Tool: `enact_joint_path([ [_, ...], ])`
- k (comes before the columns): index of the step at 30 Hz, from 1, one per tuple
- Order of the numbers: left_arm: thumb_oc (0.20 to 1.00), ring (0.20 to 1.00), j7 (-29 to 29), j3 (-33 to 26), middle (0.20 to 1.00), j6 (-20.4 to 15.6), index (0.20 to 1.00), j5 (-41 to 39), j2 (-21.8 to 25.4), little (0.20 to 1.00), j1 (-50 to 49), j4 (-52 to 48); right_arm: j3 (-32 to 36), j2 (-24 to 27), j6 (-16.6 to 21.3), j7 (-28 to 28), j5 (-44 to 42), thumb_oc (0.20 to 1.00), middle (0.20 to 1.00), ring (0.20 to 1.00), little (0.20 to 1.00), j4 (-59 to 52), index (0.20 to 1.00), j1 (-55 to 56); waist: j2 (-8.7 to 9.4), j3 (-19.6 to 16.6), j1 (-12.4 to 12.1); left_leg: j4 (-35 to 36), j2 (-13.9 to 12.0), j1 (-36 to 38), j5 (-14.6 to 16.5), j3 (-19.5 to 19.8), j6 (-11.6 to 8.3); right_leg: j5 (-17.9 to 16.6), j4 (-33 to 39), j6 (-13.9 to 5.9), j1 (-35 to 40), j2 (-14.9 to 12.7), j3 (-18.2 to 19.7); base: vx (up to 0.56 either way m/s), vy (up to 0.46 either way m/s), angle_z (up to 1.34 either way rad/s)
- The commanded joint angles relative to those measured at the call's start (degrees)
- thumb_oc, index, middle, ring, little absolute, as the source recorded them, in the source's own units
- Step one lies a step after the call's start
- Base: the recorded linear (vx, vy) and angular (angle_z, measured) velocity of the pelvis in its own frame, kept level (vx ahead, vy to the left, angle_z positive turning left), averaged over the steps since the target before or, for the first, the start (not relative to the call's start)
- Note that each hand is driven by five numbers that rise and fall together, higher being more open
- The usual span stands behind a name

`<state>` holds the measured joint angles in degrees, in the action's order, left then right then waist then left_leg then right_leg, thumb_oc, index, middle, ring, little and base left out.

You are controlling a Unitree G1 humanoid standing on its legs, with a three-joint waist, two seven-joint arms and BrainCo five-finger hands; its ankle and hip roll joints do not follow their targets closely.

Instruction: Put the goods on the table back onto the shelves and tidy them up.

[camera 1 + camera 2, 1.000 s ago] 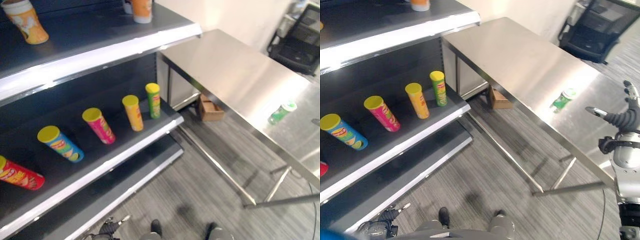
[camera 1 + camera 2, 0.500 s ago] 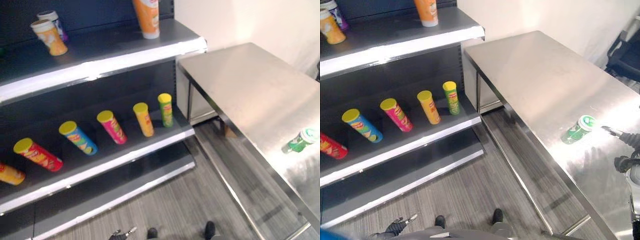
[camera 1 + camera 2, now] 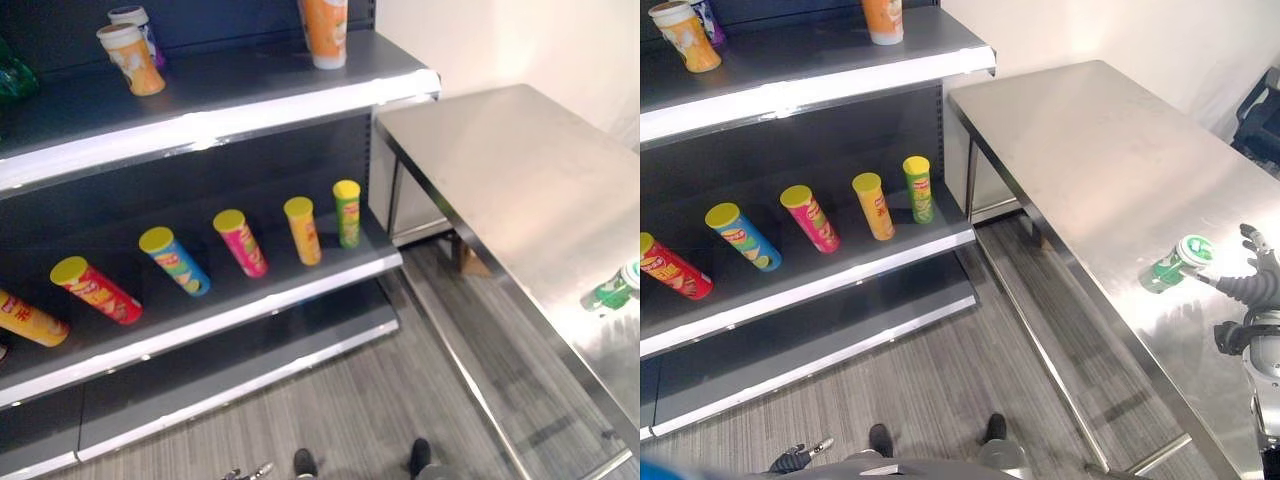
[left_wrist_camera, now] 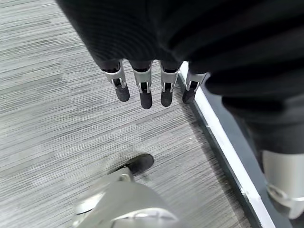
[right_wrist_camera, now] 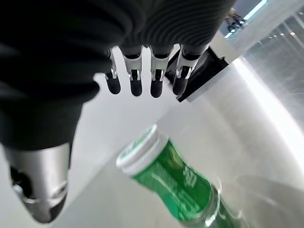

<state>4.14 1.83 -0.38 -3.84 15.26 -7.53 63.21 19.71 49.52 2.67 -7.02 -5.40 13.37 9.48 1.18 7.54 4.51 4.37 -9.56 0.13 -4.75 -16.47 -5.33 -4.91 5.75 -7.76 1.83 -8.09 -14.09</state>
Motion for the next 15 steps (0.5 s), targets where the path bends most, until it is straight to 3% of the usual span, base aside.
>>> enact_joint_path([
  [1, 1.000, 1.000, 0.46, 0.07, 1.000, -0.79, 1.000, 1.64, 3.88, 1.000, 2.25, 1.36, -0.37, 3.90, 0.90, -0.84, 3.03, 1.000, 1.000, 1.000, 1.000, 2.66, 1.000, -4.18, 2.55, -0.32, -1.24, -0.43, -1.51, 1.07, 2.30, -0.38, -2.09, 3.97, -0.94, -1.57, 0.24, -0.32, 0.21, 0.02, 0.010, 0.08],
  [15, 1.000, 1.000, 0.58, 0.77, 1.000, -0.52, 1.000, 0.90, 3.60, 1.000, 1.81, 1.44, -4.02, 5.73, -0.98, -2.52, 6.22, 1.000, 1.000, 1.000, 1.000, 8.88, 1.000, -7.14, 1.85, 0.39, -2.50, -0.01, -1.79, 0.98, 1.39, 1.24, -2.68, 4.54, -0.91, -1.27, 0.58, 0.10, -1.21, 0.02, -0.021, 0.05],
])
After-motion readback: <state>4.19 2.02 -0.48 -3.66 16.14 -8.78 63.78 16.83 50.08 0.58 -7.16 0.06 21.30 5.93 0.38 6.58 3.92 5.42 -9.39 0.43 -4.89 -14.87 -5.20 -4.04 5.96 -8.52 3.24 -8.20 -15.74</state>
